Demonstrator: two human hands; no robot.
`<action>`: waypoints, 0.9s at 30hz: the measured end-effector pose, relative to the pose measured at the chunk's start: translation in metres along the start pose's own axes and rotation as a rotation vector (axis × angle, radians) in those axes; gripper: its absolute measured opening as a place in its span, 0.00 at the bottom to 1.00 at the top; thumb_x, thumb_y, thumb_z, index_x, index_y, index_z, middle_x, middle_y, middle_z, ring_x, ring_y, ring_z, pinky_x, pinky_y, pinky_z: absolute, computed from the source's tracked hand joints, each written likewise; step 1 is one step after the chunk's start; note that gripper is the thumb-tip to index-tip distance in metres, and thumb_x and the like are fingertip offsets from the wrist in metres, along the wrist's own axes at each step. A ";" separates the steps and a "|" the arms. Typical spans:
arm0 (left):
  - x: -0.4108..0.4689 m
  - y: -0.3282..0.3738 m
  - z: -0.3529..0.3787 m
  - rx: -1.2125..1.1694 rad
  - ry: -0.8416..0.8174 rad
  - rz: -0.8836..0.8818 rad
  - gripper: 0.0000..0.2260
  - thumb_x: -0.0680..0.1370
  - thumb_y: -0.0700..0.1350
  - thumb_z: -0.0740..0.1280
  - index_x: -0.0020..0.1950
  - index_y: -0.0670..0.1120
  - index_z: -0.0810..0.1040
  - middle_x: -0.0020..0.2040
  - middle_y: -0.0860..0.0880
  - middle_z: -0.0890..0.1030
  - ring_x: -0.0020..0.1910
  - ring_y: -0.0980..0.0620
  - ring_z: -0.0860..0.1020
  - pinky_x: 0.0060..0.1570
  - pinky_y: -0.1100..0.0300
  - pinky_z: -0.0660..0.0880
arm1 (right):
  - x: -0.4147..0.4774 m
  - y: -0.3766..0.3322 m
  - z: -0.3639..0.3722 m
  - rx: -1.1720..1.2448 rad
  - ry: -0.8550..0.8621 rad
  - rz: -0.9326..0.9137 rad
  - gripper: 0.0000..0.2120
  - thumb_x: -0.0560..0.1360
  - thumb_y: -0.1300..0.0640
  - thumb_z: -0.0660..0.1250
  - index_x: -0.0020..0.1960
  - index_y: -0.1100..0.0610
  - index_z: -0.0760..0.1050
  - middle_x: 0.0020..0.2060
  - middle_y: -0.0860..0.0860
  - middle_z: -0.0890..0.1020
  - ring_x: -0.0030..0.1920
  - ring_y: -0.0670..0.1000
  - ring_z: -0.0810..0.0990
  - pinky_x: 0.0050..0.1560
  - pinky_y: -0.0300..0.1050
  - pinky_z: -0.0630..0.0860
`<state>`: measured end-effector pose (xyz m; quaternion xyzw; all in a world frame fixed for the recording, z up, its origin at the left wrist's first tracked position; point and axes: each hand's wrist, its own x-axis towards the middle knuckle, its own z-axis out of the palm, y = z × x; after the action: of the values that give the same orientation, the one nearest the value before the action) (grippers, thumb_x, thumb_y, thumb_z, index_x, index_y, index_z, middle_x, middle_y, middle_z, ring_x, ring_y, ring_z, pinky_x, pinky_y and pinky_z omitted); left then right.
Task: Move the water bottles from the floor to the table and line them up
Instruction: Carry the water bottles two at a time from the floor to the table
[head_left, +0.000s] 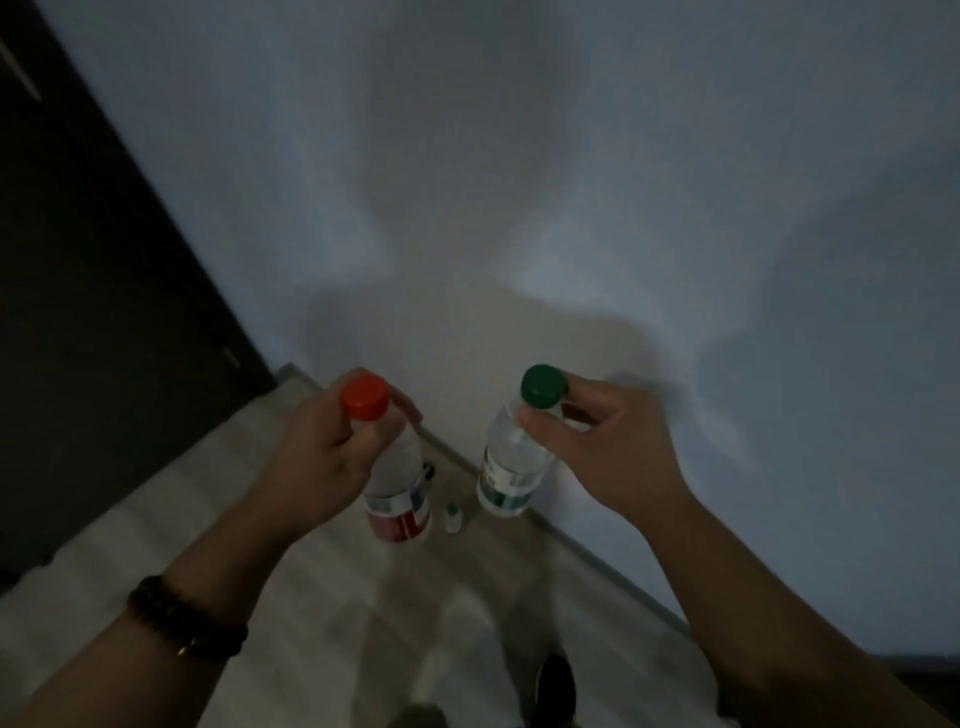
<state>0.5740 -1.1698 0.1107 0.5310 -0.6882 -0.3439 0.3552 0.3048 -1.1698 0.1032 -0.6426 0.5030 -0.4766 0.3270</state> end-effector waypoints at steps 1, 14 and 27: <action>0.001 0.012 -0.006 -0.010 -0.041 0.059 0.11 0.79 0.54 0.62 0.51 0.50 0.80 0.48 0.56 0.83 0.49 0.55 0.83 0.47 0.55 0.81 | -0.005 -0.015 -0.007 -0.007 0.032 -0.009 0.15 0.71 0.52 0.79 0.52 0.36 0.84 0.47 0.31 0.86 0.49 0.38 0.86 0.52 0.30 0.79; 0.010 0.117 0.034 -0.318 -0.683 0.484 0.08 0.73 0.52 0.67 0.47 0.51 0.81 0.47 0.52 0.86 0.51 0.51 0.84 0.51 0.60 0.77 | -0.162 -0.142 -0.042 -0.169 0.626 0.099 0.11 0.70 0.48 0.77 0.51 0.38 0.86 0.46 0.39 0.88 0.48 0.42 0.87 0.49 0.37 0.82; -0.146 0.247 0.191 -0.427 -1.249 0.636 0.08 0.73 0.42 0.66 0.49 0.39 0.80 0.46 0.46 0.86 0.47 0.51 0.85 0.46 0.65 0.79 | -0.414 -0.215 -0.062 -0.379 1.337 0.372 0.09 0.67 0.44 0.77 0.47 0.35 0.86 0.40 0.56 0.88 0.45 0.61 0.87 0.48 0.62 0.83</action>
<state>0.3169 -0.9602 0.2054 -0.0706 -0.8012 -0.5895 0.0752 0.3016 -0.7092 0.1995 -0.1628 0.7709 -0.6088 -0.0924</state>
